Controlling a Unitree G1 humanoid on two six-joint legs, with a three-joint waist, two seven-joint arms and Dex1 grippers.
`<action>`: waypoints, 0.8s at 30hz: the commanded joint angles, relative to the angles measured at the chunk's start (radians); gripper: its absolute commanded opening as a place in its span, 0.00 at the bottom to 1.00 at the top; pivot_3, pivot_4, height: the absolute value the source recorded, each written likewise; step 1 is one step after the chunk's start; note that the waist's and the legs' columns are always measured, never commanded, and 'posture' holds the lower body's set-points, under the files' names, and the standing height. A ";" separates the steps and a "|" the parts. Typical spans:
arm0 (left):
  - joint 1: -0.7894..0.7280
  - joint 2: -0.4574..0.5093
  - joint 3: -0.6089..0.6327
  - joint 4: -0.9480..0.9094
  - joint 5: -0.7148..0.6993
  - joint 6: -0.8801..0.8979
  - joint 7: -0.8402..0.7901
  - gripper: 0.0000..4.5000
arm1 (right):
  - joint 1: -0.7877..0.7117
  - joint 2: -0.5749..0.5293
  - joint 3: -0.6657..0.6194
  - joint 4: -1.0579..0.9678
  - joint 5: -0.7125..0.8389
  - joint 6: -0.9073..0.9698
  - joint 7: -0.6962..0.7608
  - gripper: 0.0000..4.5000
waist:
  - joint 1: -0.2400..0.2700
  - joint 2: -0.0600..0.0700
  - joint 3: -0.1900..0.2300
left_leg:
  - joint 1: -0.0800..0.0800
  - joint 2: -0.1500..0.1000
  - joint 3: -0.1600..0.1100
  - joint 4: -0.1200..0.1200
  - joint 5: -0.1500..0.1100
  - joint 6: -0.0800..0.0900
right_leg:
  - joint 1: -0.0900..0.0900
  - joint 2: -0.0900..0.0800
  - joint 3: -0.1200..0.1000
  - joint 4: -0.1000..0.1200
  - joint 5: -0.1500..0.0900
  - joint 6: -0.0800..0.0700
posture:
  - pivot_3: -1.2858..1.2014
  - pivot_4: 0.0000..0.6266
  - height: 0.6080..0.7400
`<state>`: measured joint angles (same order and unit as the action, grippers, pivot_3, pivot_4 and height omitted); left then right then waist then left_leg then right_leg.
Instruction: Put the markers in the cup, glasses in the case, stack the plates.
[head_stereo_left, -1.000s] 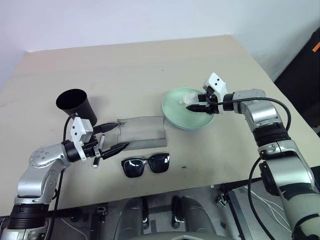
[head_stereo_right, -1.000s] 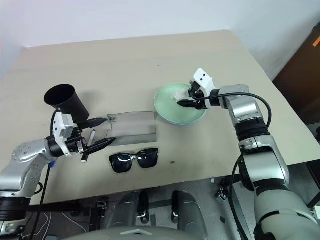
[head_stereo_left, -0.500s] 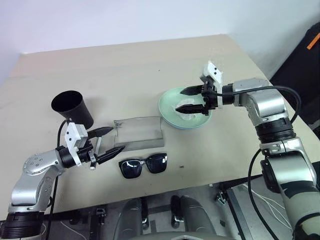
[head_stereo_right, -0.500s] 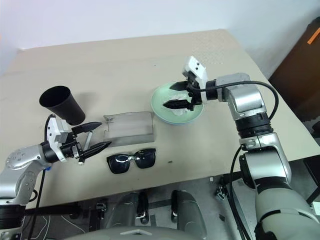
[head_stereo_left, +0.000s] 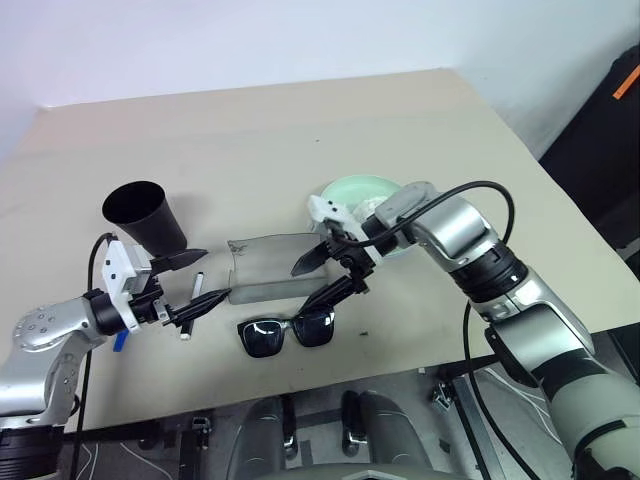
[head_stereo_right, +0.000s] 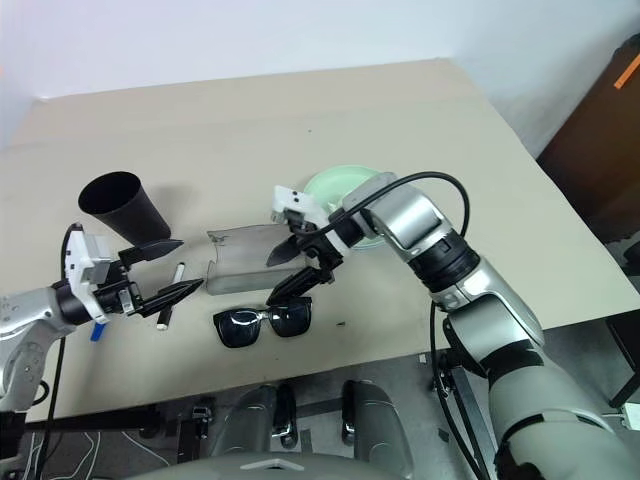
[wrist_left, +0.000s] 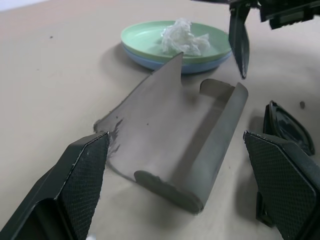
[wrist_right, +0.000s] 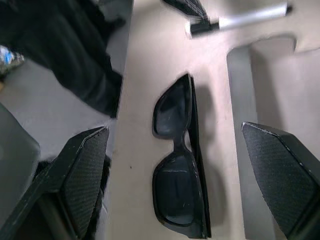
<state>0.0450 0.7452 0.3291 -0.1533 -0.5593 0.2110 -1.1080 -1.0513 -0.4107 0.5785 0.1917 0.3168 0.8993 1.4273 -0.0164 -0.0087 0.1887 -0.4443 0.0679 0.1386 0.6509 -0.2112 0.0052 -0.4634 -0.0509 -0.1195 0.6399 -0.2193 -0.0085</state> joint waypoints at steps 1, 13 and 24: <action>0.024 0.029 0.049 -0.026 -0.015 -0.002 -0.008 1.00 | -0.047 0.029 0.037 0.040 -0.034 -0.035 0.022 0.99 | 0.000 0.000 0.000 | 0.000 0.000 0.000 0.000 0.000 0.000 | 0.000 0.000 0.000 0.000 0.000 0.000 | 0.52 0.24 1.00; 0.043 0.020 0.040 -0.085 -0.015 0.027 0.037 1.00 | -0.062 0.087 0.144 0.143 -0.127 -0.129 0.141 0.99 | 0.002 0.000 0.000 | 0.000 0.000 0.000 -0.001 0.000 0.000 | 0.000 -0.001 0.000 -0.001 0.000 0.000 | 0.52 0.24 1.00; 0.044 0.015 0.032 -0.086 -0.009 0.020 0.040 1.00 | -0.024 0.104 0.189 0.105 -0.160 -0.111 0.145 0.91 | 0.001 0.000 0.000 | 0.000 0.000 0.000 -0.002 0.000 0.000 | -0.001 -0.001 0.000 -0.001 0.000 0.000 | 0.52 0.24 1.00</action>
<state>0.0913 0.7599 0.3582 -0.2102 -0.5596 0.2385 -1.0684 -1.0728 -0.3194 0.7697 0.3217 0.1615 0.7910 1.5743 -0.0154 -0.0091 0.1885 -0.4444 0.0678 0.1386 0.6490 -0.2115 0.0047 -0.4639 -0.0515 -0.1194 0.6385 -0.2193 -0.0090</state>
